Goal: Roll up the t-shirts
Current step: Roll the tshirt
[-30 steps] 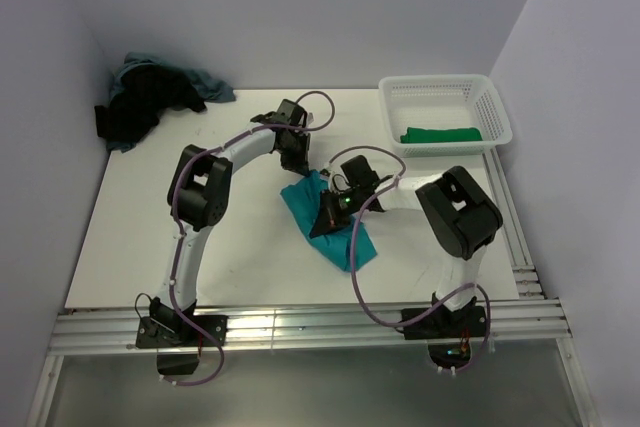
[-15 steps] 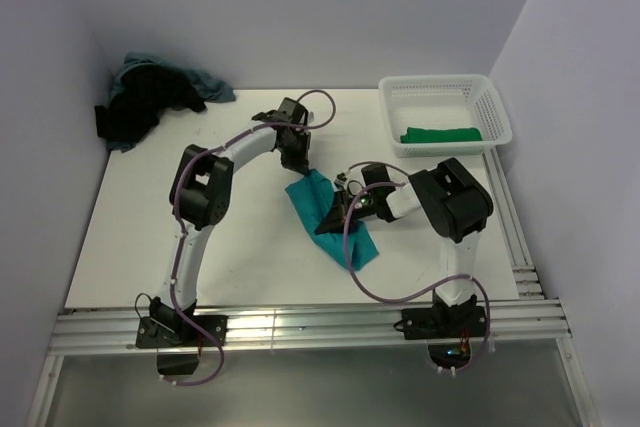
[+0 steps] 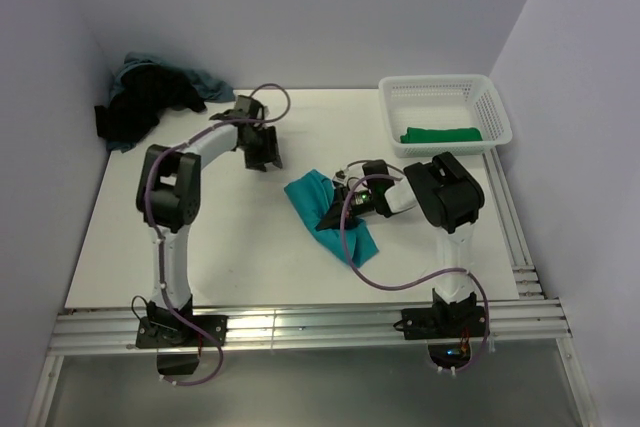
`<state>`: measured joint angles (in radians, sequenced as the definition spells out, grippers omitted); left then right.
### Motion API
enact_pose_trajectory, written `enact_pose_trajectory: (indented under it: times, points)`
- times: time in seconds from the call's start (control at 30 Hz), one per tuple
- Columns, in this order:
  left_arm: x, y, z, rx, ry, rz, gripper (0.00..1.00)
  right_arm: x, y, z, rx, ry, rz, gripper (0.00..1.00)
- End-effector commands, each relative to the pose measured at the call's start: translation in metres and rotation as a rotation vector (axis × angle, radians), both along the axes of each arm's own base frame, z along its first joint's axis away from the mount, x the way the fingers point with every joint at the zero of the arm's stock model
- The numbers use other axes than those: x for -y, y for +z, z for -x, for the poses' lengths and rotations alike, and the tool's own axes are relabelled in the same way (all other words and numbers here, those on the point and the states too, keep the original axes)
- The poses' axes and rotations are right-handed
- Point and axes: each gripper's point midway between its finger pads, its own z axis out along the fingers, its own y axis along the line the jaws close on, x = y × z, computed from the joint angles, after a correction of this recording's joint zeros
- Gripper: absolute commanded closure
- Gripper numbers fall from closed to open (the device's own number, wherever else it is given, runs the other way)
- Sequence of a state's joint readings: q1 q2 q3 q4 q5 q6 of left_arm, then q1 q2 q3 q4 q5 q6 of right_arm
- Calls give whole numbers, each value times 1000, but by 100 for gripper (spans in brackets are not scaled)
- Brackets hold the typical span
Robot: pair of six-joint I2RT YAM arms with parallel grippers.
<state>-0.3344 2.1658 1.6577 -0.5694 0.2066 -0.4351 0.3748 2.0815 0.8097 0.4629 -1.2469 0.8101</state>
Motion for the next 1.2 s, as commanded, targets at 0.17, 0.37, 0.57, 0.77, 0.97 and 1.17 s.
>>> enact_pose_trajectory:
  times: [0.17,0.37,0.57,0.77,0.97,1.17]
  points:
    - [7,64,55,89,105,482,26,11,-46,10,-258,-77,170,100]
    - [37,62,91,151,189,656,23,10,-48,8,-255,-79,180,100]
    - [45,44,84,149,201,655,22,11,-50,10,-268,-76,193,100]
    - [59,36,77,134,187,647,24,13,-53,11,-260,-75,211,100]
    - [77,31,80,124,141,611,40,13,-54,10,-265,-77,213,100]
    - [76,15,79,77,160,511,100,12,-52,8,-253,-71,210,99]
